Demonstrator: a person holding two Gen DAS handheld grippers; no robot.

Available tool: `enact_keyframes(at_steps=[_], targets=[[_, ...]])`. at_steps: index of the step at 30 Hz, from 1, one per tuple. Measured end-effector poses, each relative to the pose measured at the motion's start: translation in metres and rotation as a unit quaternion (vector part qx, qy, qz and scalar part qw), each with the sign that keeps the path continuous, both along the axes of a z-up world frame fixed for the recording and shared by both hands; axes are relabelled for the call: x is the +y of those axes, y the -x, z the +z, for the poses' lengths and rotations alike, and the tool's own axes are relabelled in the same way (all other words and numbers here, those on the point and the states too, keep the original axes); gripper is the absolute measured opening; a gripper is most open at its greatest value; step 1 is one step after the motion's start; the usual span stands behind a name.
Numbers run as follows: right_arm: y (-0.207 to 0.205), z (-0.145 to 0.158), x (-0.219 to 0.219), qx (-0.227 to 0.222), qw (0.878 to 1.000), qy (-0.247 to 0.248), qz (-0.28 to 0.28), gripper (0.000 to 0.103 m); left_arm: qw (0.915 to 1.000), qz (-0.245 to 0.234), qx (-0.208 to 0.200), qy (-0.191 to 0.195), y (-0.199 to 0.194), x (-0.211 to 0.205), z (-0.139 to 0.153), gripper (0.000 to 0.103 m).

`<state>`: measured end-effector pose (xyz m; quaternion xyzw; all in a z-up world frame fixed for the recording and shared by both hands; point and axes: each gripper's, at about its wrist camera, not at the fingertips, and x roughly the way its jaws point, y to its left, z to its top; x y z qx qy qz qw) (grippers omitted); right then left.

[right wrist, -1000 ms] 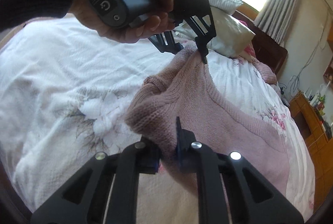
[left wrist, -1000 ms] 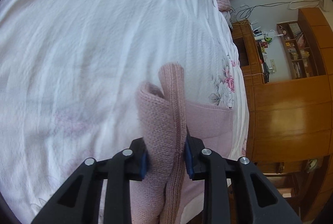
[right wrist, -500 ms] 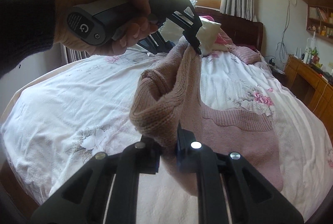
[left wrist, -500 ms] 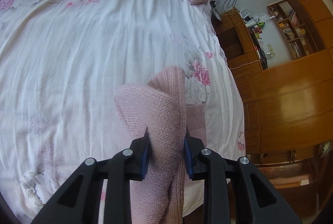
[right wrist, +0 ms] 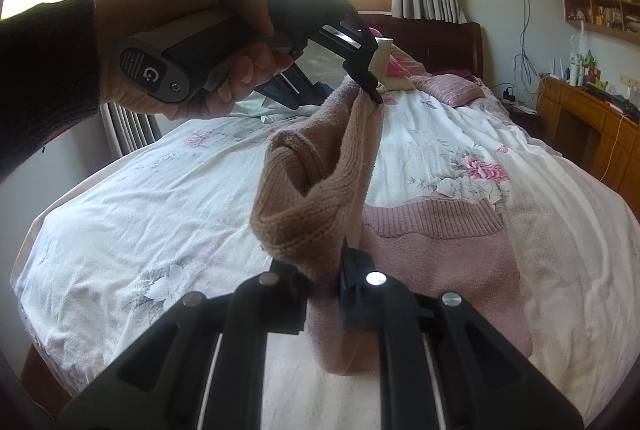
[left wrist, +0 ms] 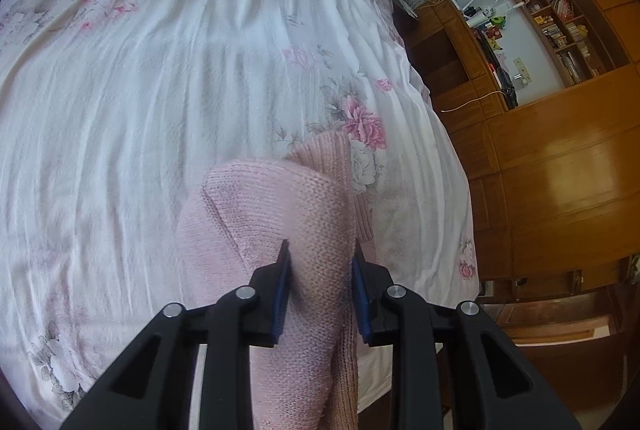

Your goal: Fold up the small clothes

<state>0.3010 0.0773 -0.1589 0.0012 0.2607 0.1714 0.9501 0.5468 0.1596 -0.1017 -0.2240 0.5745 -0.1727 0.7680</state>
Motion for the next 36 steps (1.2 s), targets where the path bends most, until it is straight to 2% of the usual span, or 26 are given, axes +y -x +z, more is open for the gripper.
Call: enact_keyframes(at_steps=[25, 31, 36], targets=[[-0.01, -0.027, -0.071, 0.028, 0.998, -0.045, -0.047, 0.01, 0.999, -0.035, 0.014, -0.024, -0.019, -0.085, -0.027, 0.027], [-0.014, -0.036, -0.085, 0.04, 0.996, -0.055, -0.056, 0.01, 0.9985, -0.049, 0.016, -0.019, -0.02, -0.11, -0.033, 0.015], [-0.021, -0.06, -0.104, 0.08, 0.991, -0.088, -0.055, 0.01, 0.9972, -0.053, 0.029, -0.044, -0.018, -0.122, -0.052, 0.015]])
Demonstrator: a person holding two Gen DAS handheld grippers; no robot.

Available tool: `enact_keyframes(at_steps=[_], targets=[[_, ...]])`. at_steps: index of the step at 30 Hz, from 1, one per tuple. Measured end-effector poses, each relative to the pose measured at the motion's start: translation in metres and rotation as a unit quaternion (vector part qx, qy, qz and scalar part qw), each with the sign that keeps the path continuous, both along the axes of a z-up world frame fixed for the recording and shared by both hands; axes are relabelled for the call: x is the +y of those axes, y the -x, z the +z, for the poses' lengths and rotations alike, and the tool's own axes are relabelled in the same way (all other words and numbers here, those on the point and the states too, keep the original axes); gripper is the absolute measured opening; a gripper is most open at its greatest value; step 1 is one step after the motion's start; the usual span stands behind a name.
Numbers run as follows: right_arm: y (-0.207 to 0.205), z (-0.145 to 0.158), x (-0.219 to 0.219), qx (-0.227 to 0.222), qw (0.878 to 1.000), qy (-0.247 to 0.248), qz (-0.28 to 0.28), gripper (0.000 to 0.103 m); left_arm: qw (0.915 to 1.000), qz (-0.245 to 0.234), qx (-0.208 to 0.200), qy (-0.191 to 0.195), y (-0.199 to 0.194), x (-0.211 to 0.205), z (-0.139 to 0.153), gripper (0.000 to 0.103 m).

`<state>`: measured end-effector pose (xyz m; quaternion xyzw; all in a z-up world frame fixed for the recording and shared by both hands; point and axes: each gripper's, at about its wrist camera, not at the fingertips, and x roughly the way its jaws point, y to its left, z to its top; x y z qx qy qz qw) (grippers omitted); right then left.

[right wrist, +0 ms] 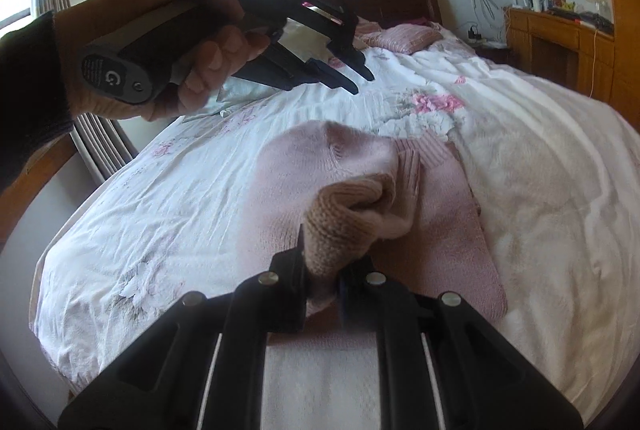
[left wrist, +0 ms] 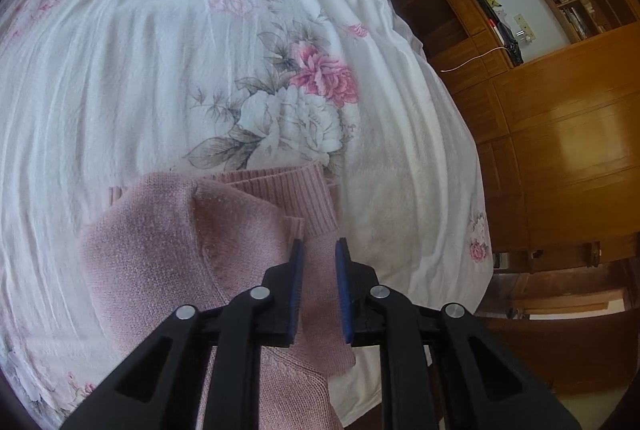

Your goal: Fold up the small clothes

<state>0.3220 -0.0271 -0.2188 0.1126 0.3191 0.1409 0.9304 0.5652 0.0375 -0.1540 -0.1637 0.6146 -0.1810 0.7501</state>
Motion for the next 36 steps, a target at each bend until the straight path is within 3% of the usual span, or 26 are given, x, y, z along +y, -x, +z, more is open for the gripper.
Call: enact_keyframes(at_steps=[4, 6, 7, 8, 9, 12, 16, 20, 22, 24, 25, 28, 32, 36], targets=[[0.001, -0.03, -0.021, 0.037, 0.998, -0.053, 0.006, 0.01, 0.998, -0.011, 0.004, -0.063, -0.001, -0.012, -0.011, 0.018], [0.001, -0.043, -0.03, 0.056, 0.994, -0.091, 0.011, 0.01, 0.9946, -0.021, 0.021, -0.099, -0.002, -0.02, -0.022, 0.032], [0.002, -0.047, -0.032, 0.058, 0.993, -0.1, 0.013, 0.01, 0.9922, -0.029, 0.037, -0.115, -0.002, -0.027, -0.031, 0.047], [0.004, -0.051, -0.032, 0.058, 0.992, -0.111, 0.016, 0.01, 0.9896, -0.042, 0.045, -0.13, -0.001, -0.035, -0.038, 0.055], [0.006, -0.054, -0.034, 0.06, 0.989, -0.131, 0.022, 0.011, 0.9853, -0.06, 0.045, -0.154, 0.001, -0.046, -0.043, 0.055], [0.008, -0.062, -0.041, 0.068, 0.983, -0.167, 0.027, 0.011, 0.9644, -0.107, 0.04, -0.239, 0.006, -0.076, -0.057, 0.064], [0.01, -0.068, -0.042, 0.072, 0.981, -0.176, 0.03, 0.011, 0.928, -0.169, 0.047, -0.328, 0.011, -0.116, -0.083, 0.069], [0.011, -0.067, -0.042, 0.071, 0.98, -0.184, 0.034, 0.011, 0.8944, -0.166, 0.042, -0.413, 0.005, -0.133, -0.104, 0.071], [0.011, -0.067, -0.041, 0.071, 0.979, -0.186, 0.036, 0.011, 0.8863, -0.15, 0.053, -0.435, 0.003, -0.133, -0.113, 0.071], [0.009, -0.07, -0.043, 0.074, 0.979, -0.187, 0.038, 0.011, 0.8757, -0.148, 0.047, -0.457, 0.004, -0.135, -0.118, 0.06], [0.009, -0.071, -0.043, 0.076, 0.978, -0.189, 0.038, 0.012, 0.8735, -0.147, 0.041, -0.462, 0.005, -0.137, -0.117, 0.044], [0.011, -0.073, -0.047, 0.08, 0.977, -0.195, 0.038, 0.012, 0.8801, -0.141, 0.028, -0.453, 0.007, -0.14, -0.108, 0.022], [0.012, -0.071, -0.051, 0.079, 0.975, -0.206, 0.039, 0.012, 0.8992, -0.118, 0.01, -0.421, 0.006, -0.129, -0.082, 0.017], [0.013, -0.064, -0.054, 0.066, 0.976, -0.203, 0.039, 0.012, 0.9095, -0.098, -0.01, -0.404, 0.008, -0.114, -0.067, 0.016]])
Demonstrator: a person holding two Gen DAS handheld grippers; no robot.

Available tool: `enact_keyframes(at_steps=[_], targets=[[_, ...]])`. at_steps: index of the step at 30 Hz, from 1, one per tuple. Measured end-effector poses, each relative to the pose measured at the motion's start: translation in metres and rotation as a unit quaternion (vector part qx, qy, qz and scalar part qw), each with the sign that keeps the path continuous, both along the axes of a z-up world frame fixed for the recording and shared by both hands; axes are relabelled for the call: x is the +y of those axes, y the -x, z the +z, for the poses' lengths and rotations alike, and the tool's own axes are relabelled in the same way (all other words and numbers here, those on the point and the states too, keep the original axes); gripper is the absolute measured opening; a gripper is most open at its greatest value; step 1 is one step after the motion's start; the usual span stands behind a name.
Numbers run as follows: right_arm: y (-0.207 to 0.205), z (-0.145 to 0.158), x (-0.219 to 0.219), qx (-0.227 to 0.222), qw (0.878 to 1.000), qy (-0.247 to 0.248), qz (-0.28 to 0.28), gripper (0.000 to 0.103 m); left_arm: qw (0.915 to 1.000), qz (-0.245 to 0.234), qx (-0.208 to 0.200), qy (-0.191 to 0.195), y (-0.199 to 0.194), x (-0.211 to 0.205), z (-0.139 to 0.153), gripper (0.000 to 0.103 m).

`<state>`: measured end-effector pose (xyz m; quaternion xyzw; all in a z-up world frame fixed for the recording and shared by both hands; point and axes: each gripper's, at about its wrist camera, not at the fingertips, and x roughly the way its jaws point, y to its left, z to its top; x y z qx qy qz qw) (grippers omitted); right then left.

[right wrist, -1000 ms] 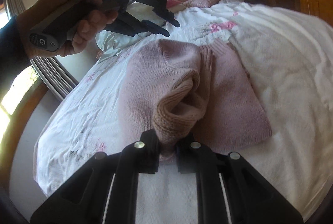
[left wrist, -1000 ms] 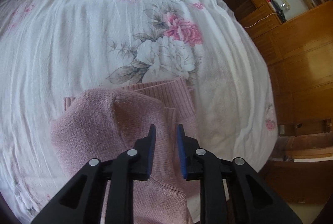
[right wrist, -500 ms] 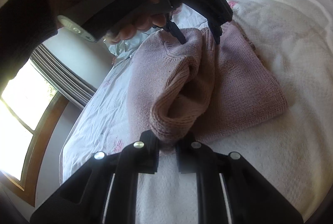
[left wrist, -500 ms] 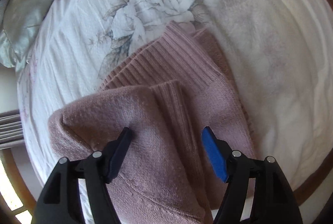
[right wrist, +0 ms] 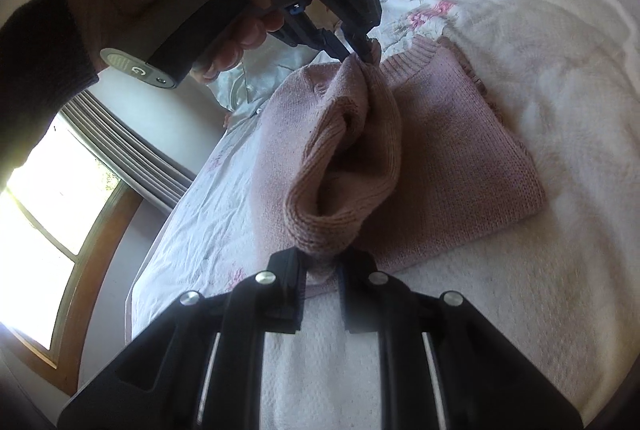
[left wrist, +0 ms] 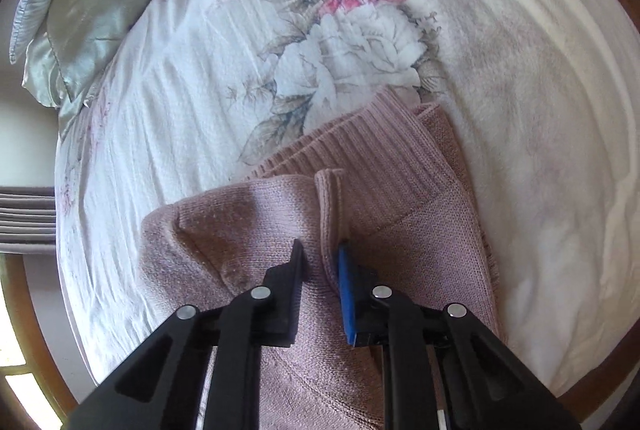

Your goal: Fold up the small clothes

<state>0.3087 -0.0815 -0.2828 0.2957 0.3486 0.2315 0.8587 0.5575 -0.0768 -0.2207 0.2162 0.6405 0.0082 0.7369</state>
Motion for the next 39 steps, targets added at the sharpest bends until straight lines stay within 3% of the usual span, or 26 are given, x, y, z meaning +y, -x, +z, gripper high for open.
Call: enact_keyframes(at_steps=[8, 22, 24, 26, 27, 29, 31, 33, 36, 39], targets=[[-0.001, 0.0, -0.029, -0.017, 0.999, 0.006, -0.046, 0.01, 0.9952, 0.012, -0.039, 0.089, -0.012, -0.005, 0.037, 0.014], [0.002, -0.032, -0.061, 0.005, 0.997, 0.005, -0.079, 0.01, 0.9926, 0.004, -0.027, 0.118, -0.023, -0.048, 0.007, 0.015], [-0.003, -0.044, -0.067, 0.024, 0.998, -0.025, -0.056, 0.02, 0.991, 0.016, -0.023, 0.131, -0.025, -0.042, -0.003, 0.018], [0.001, -0.046, -0.085, 0.027, 0.997, -0.062, -0.047, 0.029, 0.9827, 0.022, -0.039, 0.179, -0.02, -0.031, 0.003, 0.041], [0.004, -0.043, -0.094, 0.023, 0.997, -0.066, -0.046, 0.032, 0.9759, 0.021, -0.054, 0.21, -0.014, -0.025, 0.012, 0.049], [0.009, -0.035, -0.109, 0.015, 0.996, -0.079, -0.024, 0.032, 0.9575, 0.008, -0.098, 0.271, 0.005, -0.008, 0.041, 0.073], [0.006, -0.025, -0.122, 0.008, 0.995, -0.101, 0.004, 0.032, 0.9385, -0.017, -0.134, 0.318, 0.029, 0.011, 0.071, 0.081], [-0.01, -0.018, -0.127, 0.018, 0.994, -0.105, 0.031, 0.049, 0.9217, -0.03, -0.145, 0.359, 0.054, 0.034, 0.089, 0.085], [-0.048, -0.011, -0.121, 0.042, 0.99, -0.11, 0.074, 0.051, 0.915, -0.032, -0.126, 0.382, 0.089, 0.064, 0.088, 0.09], [-0.083, -0.021, -0.104, 0.092, 0.978, -0.137, 0.131, 0.05, 0.9105, -0.04, -0.107, 0.398, 0.116, 0.084, 0.075, 0.09]])
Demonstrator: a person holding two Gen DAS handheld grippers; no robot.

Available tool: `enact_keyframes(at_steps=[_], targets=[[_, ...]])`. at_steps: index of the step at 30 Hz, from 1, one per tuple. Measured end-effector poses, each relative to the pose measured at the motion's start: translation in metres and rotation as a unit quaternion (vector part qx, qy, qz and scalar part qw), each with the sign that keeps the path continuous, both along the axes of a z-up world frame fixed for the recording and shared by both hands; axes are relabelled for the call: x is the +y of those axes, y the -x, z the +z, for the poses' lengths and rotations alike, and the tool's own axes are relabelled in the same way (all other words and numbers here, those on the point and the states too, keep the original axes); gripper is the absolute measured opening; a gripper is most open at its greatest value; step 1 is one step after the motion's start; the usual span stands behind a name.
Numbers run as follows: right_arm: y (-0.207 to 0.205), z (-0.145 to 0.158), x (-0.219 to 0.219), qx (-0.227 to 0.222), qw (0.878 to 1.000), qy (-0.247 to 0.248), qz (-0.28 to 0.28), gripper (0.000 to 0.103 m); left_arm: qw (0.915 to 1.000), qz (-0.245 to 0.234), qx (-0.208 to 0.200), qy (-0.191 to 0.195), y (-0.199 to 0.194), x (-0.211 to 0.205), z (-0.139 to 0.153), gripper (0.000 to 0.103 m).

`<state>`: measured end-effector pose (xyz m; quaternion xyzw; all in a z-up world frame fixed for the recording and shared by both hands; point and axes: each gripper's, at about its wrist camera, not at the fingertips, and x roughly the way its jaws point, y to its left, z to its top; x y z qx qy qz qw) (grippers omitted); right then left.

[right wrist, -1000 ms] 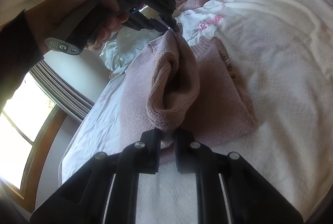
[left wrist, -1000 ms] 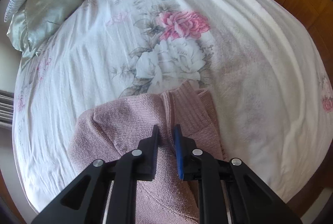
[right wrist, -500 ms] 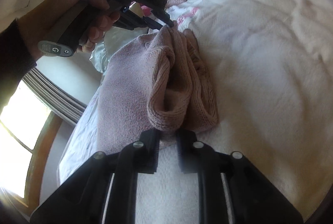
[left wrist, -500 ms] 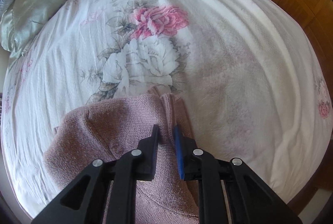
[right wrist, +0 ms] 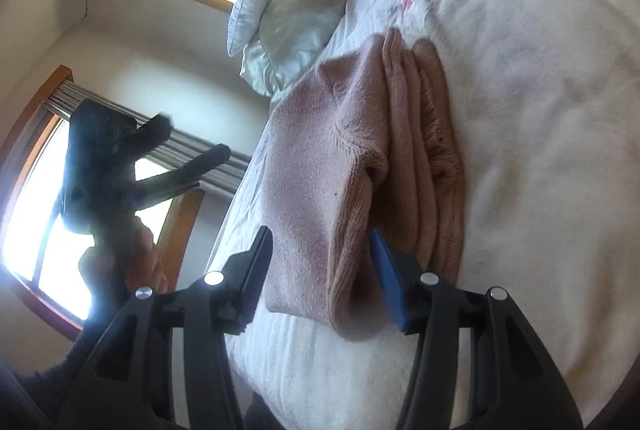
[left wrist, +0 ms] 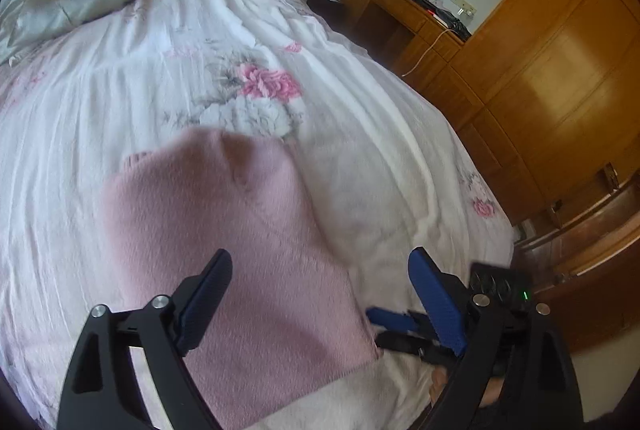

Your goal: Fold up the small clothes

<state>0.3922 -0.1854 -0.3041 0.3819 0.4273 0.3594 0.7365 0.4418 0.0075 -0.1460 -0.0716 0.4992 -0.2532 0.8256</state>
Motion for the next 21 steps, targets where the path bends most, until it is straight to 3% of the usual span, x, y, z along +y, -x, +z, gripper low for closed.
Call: enact_keyframes(at_steps=[1, 2, 3, 4, 7, 9, 11, 12, 14, 17, 20, 21], targets=[[-0.009, -0.005, 0.005, 0.023, 1.0, -0.002, 0.014, 0.049, 0.9999, -0.004, 0.008, 0.008, 0.005, 0.006, -0.004, 0.09], [-0.014, -0.01, 0.006, 0.038, 0.999, -0.011, 0.023, 0.037, 0.9996, -0.008, 0.017, 0.022, 0.009, 0.011, -0.009, 0.09], [-0.016, -0.013, 0.008, 0.048, 0.998, -0.017, 0.035, 0.012, 0.9986, -0.011, 0.028, 0.043, 0.012, 0.016, -0.016, 0.09], [-0.015, -0.014, 0.005, 0.053, 0.998, -0.007, 0.027, 0.006, 0.9974, -0.014, 0.039, 0.059, 0.013, 0.02, -0.021, 0.089], [-0.008, -0.026, -0.013, 0.071, 0.997, 0.024, -0.006, 0.005, 0.9934, -0.007, 0.055, 0.101, 0.015, 0.033, -0.038, 0.089], [-0.004, -0.03, -0.012, 0.065, 0.998, 0.023, -0.004, 0.009, 0.9917, 0.006, 0.072, 0.106, 0.015, 0.04, -0.057, 0.089], [-0.007, -0.017, -0.012, 0.044, 0.999, 0.012, 0.006, 0.019, 0.9897, 0.018, 0.087, 0.113, 0.014, 0.049, -0.079, 0.087], [-0.012, -0.007, -0.012, 0.033, 0.999, 0.013, 0.004, 0.032, 0.9881, 0.027, 0.088, 0.123, 0.014, 0.056, -0.086, 0.087], [-0.029, 0.011, -0.014, 0.014, 0.999, 0.043, -0.019, 0.046, 0.9822, 0.04, 0.09, 0.16, 0.014, 0.067, -0.09, 0.087], [-0.062, 0.026, -0.005, 0.007, 0.998, 0.06, -0.012, 0.046, 0.9713, 0.029, 0.072, 0.225, 0.021, 0.075, -0.074, 0.087], [-0.092, 0.02, 0.017, 0.053, 0.992, 0.111, 0.015, 0.043, 0.9663, 0.016, 0.06, 0.25, 0.022, 0.076, -0.068, 0.089], [-0.096, 0.018, 0.024, 0.056, 0.99, 0.124, 0.024, 0.017, 0.9678, 0.021, 0.069, 0.241, 0.018, 0.077, -0.075, 0.089]])
